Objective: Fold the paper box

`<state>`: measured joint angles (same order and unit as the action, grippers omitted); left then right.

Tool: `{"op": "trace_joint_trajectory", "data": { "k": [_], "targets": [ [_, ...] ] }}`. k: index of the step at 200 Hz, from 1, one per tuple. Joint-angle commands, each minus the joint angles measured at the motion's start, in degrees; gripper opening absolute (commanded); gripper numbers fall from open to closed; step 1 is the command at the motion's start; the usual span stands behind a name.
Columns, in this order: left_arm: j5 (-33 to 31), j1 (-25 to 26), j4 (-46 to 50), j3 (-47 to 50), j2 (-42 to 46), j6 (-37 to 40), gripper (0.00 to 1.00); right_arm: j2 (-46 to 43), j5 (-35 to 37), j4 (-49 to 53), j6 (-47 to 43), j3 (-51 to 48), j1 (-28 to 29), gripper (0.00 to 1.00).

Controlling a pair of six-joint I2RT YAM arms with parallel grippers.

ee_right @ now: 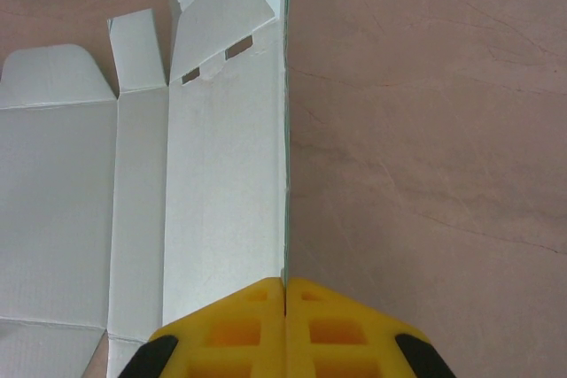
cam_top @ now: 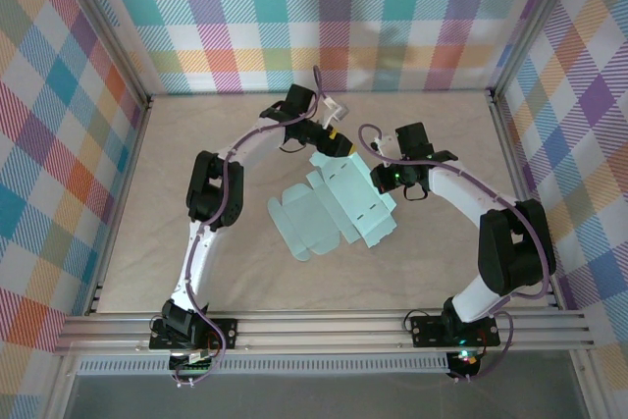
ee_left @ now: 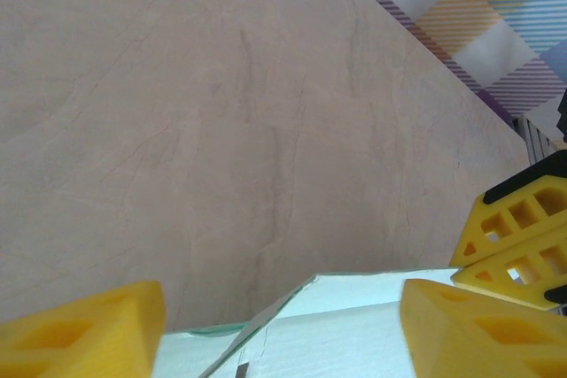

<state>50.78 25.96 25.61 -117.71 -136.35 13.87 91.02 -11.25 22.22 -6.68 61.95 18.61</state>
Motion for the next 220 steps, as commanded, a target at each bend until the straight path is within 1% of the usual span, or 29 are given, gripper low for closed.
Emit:
{"op": "trace_joint_trajectory", "data": {
  "k": [1, 11, 27, 32, 37, 64, 86, 128, 147, 156, 174, 197, 202, 220],
  "targets": [
    [2.52, 0.41, 2.15, -1.92, -0.25, 0.34, 0.59, -1.02, -1.32, 1.24, 0.13, 1.49, 0.29, 0.00],
    [3.04, 0.41, 3.00, -1.59, 0.15, 0.84, 0.53, -0.86, -1.15, 1.44, 0.32, 1.74, 0.25, 0.00],
    [3.91, 0.41, 4.39, -1.10, 1.09, 1.20, 0.51, -0.41, -0.70, 1.59, 0.52, 2.27, 0.29, 0.00],
    [4.49, 0.41, 4.66, -0.71, 1.51, 1.22, 0.51, -0.12, -0.29, 1.89, 0.52, 2.56, 0.28, 0.00],
    [4.93, 0.41, 4.63, -0.25, 2.06, 1.08, 0.51, 0.09, 0.17, 2.24, 2.54, 2.85, 0.31, 0.00],
    [5.70, 0.80, 3.47, 3.45, 4.79, 0.06, 0.51, 0.85, 2.09, 2.89, 3.60, 3.79, 0.29, 0.00],
    [6.01, 1.48, 1.96, 5.11, 5.87, -2.44, 0.51, 1.01, 1.33, 2.51, 3.77, 3.75, 0.26, 0.00],
    [5.17, 3.65, 1.63, 4.05, 4.84, -6.07, 0.48, 1.48, 0.08, 1.68, 4.06, 3.61, 0.33, 0.00],
    [4.72, 4.09, -0.45, 4.05, 4.14, -9.49, 0.43, 1.78, -0.34, 1.78, 3.82, 3.61, 0.44, 0.00],
    [3.69, 4.27, -1.33, 3.95, 3.78, -11.19, 0.42, 1.85, -0.44, 1.79, 3.57, 3.61, 0.61, 0.00],
    [1.94, 4.37, -3.09, 3.94, 3.12, -13.67, 0.42, 1.77, -0.67, 1.86, 3.21, 3.63, 1.11, 0.00],
    [0.25, 4.50, -9.17, 5.89, 3.29, -20.23, 0.43, 1.81, -1.45, 1.74, 2.64, 3.61, 1.82, 0.00],
    [-0.45, 4.54, -12.02, 6.32, 3.31, -21.67, 0.43, 1.86, -1.49, 1.77, 2.63, 3.61, 1.94, 0.00],
    [-3.15, 4.80, -14.53, 6.58, 2.86, -27.06, 0.43, 1.96, -1.73, 1.09, 3.28, 3.53, 2.23, 0.00]
  ]
}}
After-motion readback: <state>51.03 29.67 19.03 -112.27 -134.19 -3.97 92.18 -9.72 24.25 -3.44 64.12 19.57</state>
